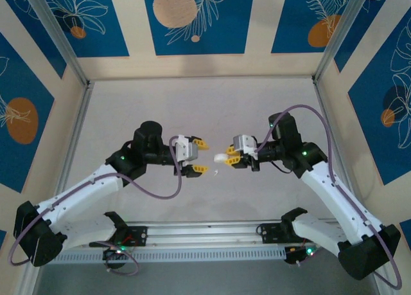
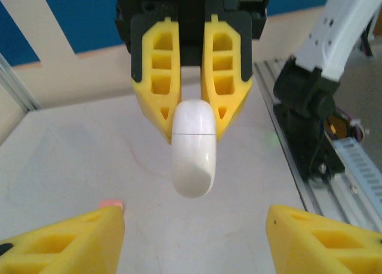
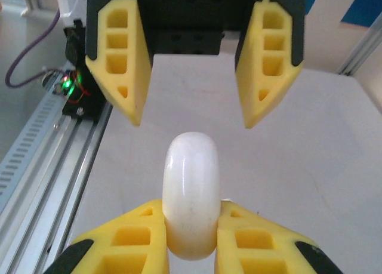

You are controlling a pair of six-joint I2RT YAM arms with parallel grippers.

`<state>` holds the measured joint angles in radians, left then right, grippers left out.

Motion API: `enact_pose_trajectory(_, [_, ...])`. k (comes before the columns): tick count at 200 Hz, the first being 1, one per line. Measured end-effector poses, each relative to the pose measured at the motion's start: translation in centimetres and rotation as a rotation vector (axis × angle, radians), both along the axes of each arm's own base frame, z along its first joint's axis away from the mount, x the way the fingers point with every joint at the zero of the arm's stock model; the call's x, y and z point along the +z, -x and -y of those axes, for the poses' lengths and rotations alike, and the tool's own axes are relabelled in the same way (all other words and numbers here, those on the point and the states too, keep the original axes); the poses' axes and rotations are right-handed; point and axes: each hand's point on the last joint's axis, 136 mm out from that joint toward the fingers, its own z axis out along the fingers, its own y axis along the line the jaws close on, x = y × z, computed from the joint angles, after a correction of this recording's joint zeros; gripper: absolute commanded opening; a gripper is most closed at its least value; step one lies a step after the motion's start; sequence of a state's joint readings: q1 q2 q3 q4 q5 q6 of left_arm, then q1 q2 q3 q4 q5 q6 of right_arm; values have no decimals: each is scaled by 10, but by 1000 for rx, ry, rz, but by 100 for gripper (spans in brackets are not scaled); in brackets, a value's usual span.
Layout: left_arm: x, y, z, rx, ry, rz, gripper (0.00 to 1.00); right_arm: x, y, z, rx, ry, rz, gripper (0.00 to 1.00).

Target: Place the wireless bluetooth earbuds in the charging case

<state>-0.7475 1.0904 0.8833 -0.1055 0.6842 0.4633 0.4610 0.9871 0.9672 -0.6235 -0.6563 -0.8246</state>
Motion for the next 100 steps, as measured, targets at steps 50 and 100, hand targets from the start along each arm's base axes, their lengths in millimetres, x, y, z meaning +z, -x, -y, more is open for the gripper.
enact_pose_trajectory(50, [-33, 7, 2, -50, -155, -32, 54, -16, 9, -10, 69, 65, -14, 15])
enact_pose_trajectory(100, [-40, 11, 6, -69, -174, -53, 45, -17, 9, -18, 88, 59, -22, 15])
